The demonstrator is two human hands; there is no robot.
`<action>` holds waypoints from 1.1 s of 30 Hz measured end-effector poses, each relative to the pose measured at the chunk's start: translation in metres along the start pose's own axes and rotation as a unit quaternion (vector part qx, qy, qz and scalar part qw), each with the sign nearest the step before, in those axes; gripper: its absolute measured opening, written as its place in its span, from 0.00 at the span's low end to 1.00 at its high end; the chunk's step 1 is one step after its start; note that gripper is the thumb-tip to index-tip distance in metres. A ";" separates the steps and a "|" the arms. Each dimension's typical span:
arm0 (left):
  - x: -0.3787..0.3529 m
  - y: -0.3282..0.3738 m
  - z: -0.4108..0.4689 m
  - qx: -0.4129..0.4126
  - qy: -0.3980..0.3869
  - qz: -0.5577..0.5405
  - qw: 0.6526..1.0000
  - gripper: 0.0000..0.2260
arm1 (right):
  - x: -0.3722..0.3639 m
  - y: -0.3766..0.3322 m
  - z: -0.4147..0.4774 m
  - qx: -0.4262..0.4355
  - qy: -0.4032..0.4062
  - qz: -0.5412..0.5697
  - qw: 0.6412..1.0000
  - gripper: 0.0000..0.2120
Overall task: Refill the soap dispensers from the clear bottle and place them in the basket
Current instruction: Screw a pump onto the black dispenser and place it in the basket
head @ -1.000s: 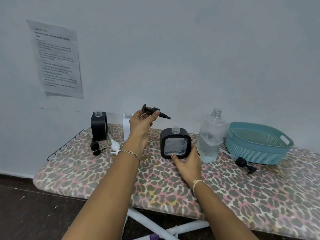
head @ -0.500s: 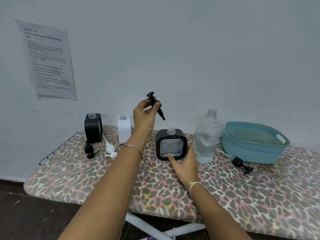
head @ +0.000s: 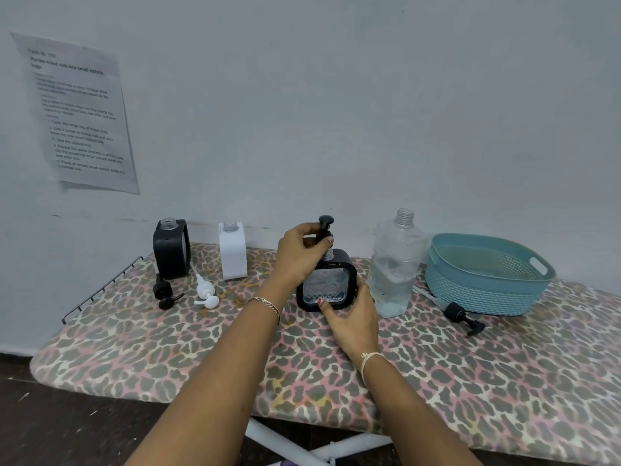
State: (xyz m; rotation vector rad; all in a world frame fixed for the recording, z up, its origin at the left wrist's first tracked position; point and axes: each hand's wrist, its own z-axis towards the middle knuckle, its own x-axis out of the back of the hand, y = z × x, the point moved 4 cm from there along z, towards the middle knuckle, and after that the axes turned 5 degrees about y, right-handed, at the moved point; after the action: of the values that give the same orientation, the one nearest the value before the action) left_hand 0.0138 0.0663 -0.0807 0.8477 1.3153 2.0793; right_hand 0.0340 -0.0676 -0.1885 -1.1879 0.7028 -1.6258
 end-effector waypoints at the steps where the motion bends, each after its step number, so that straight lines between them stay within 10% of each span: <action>1: -0.001 -0.002 -0.002 0.005 0.000 0.005 1.000 0.12 | 0.000 0.000 0.000 0.000 0.000 -0.001 1.000 0.32; 33: -0.004 -0.001 -0.004 -0.019 0.040 0.122 0.992 0.18 | -0.001 -0.001 0.001 0.008 -0.005 0.001 1.000 0.30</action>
State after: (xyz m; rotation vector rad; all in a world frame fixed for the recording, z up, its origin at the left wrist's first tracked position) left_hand 0.0133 0.0612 -0.0838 0.9577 1.2628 2.3414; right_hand 0.0348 -0.0660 -0.1875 -1.1821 0.6824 -1.6209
